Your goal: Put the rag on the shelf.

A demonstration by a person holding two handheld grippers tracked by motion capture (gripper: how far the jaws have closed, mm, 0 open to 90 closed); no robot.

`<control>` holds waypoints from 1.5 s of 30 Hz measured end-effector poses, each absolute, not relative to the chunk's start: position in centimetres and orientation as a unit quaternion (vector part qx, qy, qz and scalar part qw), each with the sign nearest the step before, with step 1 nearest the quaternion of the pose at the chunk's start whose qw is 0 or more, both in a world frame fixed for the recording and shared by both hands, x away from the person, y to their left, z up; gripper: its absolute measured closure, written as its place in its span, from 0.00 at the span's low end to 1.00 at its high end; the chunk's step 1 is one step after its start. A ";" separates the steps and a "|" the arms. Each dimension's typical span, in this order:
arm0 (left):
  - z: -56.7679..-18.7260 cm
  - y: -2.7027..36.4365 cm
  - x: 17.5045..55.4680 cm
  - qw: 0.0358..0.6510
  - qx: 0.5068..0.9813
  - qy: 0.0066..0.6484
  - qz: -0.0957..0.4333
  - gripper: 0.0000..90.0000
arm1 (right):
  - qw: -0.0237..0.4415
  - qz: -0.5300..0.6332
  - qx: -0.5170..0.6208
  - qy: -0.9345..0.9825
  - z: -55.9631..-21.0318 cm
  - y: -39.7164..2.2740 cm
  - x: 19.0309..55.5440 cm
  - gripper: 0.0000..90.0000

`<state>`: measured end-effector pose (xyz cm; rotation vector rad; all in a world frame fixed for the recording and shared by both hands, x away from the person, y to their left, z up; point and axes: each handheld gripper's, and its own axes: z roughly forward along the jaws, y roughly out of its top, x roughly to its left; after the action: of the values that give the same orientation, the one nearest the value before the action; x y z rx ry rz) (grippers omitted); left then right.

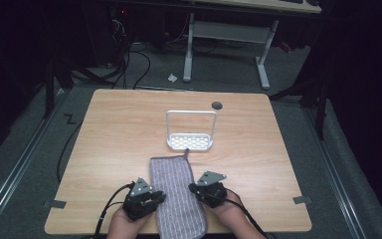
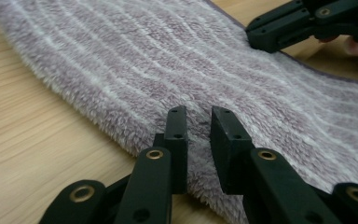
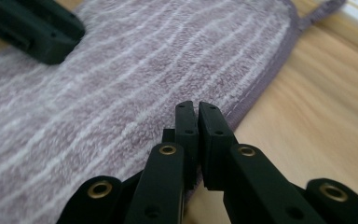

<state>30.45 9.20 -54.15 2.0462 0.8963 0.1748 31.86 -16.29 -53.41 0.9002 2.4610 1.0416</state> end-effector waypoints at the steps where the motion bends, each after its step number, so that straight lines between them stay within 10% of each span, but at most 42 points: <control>1: -54.2 8.7 30.6 0.438 0.824 0.355 0.062 0.85 | 0.161 0.364 0.319 0.860 -53.4 -17.0 31.3 0.97; 13: -53.7 4.6 30.6 0.437 0.843 0.311 0.042 0.80 | 0.164 0.368 0.347 0.847 -53.5 -22.0 28.2 0.96; 29: -53.0 4.1 38.7 0.448 0.786 0.410 0.118 0.58 | 0.171 0.398 0.376 0.819 -52.9 -23.3 29.3 0.81; 45: -54.1 3.3 37.5 0.433 0.793 0.420 0.087 0.91 | 0.193 0.414 0.416 0.786 -52.3 -22.8 31.7 0.64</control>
<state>37.51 3.26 -54.12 1.9754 1.0457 0.2163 31.66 -22.83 -52.30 1.1664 2.2060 1.1622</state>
